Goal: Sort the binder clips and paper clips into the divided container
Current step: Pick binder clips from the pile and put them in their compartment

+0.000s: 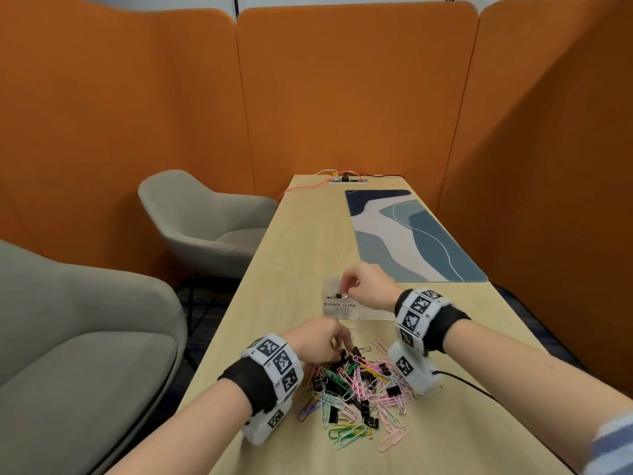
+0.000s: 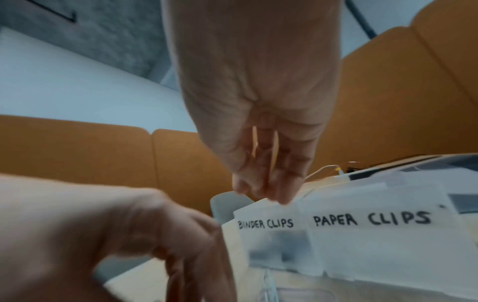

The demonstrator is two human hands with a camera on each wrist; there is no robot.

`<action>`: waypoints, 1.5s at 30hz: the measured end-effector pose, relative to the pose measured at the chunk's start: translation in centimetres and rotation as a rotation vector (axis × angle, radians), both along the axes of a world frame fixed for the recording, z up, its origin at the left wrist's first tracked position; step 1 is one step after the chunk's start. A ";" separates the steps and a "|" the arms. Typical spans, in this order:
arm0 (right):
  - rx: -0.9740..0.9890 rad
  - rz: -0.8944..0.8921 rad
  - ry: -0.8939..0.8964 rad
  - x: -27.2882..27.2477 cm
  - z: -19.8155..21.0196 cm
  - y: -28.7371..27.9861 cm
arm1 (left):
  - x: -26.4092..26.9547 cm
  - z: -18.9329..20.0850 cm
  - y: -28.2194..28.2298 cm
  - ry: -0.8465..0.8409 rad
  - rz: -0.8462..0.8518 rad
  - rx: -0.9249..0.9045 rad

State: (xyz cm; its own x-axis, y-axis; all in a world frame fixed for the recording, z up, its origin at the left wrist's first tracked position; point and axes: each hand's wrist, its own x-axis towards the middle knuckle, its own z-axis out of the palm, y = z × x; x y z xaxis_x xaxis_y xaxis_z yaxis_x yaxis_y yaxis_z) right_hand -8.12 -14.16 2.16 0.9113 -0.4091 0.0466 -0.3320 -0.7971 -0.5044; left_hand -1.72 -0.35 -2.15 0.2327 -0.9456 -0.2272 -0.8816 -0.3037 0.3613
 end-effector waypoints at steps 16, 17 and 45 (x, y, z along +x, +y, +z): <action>-0.209 0.341 0.275 -4.3 -4.1 0.9 | 0.9 0.5 -0.3 0.071 0.050 -0.094; -0.179 0.325 0.274 -4.3 -4.2 0.7 | 1.2 0.7 -0.4 0.123 0.072 -0.126; -0.011 0.273 0.394 -5.4 -3.2 1.4 | 0.1 0.9 -0.9 -0.002 -0.052 0.089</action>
